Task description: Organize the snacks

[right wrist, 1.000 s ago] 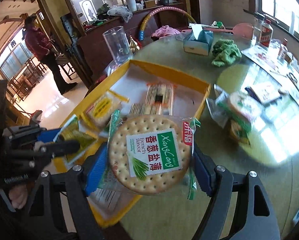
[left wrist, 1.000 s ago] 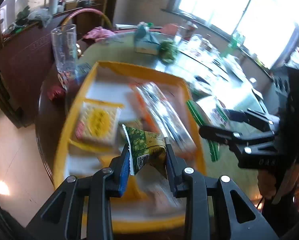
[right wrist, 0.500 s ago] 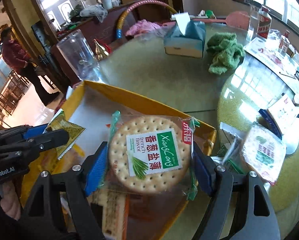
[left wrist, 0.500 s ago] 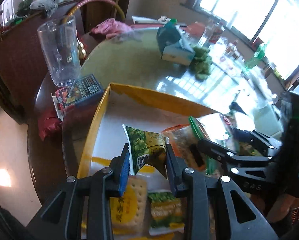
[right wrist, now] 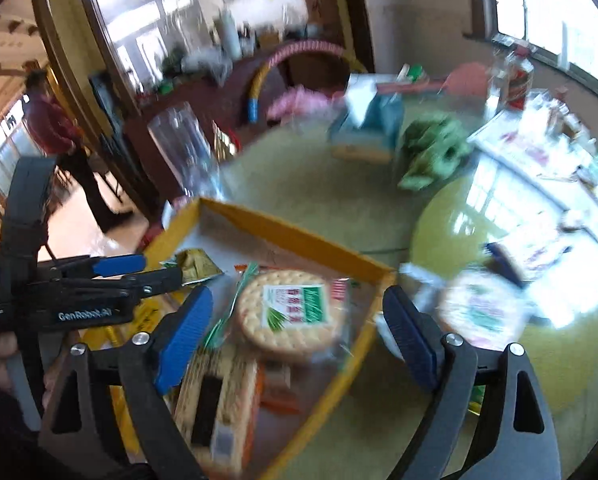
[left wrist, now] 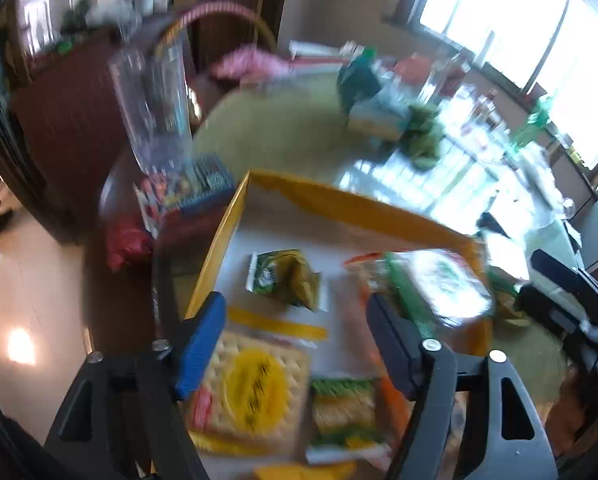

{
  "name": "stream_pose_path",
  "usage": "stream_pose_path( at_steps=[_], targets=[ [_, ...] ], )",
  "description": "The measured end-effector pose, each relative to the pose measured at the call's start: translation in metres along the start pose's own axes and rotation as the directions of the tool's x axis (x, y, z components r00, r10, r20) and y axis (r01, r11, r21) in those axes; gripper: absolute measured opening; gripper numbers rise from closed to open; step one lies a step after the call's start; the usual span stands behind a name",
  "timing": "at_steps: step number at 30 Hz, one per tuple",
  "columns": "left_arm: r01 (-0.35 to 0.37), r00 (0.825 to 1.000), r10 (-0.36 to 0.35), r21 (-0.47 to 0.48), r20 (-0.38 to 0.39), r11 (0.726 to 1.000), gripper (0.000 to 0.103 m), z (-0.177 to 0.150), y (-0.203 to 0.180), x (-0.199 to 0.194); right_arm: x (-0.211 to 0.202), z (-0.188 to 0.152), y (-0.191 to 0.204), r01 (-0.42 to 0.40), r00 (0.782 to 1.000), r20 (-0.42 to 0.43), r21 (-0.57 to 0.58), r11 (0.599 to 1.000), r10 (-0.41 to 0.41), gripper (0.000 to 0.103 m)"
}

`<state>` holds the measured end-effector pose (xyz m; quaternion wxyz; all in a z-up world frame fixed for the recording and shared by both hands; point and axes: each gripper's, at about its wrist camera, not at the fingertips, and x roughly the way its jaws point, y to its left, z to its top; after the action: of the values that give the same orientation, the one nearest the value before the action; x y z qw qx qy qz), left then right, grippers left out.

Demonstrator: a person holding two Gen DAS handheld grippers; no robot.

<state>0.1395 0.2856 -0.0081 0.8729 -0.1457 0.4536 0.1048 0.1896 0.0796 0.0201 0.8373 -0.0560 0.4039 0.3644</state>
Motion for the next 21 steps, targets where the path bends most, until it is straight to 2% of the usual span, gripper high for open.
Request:
stream_pose_path(
  at_steps=[3, 4, 6, 10, 12, 15, 18, 21],
  targets=[
    [0.004, 0.997, -0.004, 0.003, 0.077, 1.0, 0.08, -0.018, -0.021, -0.035, -0.045, -0.012, -0.025, -0.013, 0.997, 0.071, 0.038, 0.999, 0.01, 0.09],
    [0.042, 0.995, -0.043, 0.007, 0.093, 0.999, 0.08, -0.026, -0.032, -0.045, -0.058, -0.018, -0.036, -0.008, 0.997, 0.081, 0.054, 0.998, 0.003, 0.09],
    [0.123, 0.99, -0.124, 0.024, 0.071, 0.992, 0.08, -0.037, -0.058, -0.052, -0.086, -0.034, -0.063, -0.014, 0.995, 0.097, 0.113, 0.993, 0.003, 0.09],
    [0.209, 0.978, -0.209, 0.085, -0.002, 0.974, 0.08, -0.045, -0.113, -0.045, -0.12, -0.071, -0.1, -0.024, 0.997, 0.081, 0.197, 0.98, 0.008, 0.09],
    [0.189, 0.982, -0.185, 0.115, -0.044, 0.975, 0.08, -0.048, -0.141, -0.035, -0.131, -0.093, -0.114, -0.033, 0.997, 0.075, 0.231, 0.972, 0.016, 0.09],
    [0.195, 0.98, -0.191, 0.097, -0.049, 0.976, 0.08, -0.056, -0.156, -0.031, -0.134, -0.11, -0.133, -0.072, 0.997, 0.056, 0.273, 0.959, 0.058, 0.09],
    [0.179, 0.984, -0.178, 0.09, -0.024, 0.98, 0.08, -0.075, -0.161, -0.037, -0.123, -0.104, -0.139, -0.079, 0.997, 0.006, 0.236, 0.969, 0.08, 0.09],
    [0.161, 0.987, -0.161, 0.053, 0.004, 0.986, 0.08, -0.095, -0.159, -0.042, -0.1, -0.085, -0.146, -0.092, 0.994, -0.032, 0.256, 0.962, 0.103, 0.09]
  ],
)
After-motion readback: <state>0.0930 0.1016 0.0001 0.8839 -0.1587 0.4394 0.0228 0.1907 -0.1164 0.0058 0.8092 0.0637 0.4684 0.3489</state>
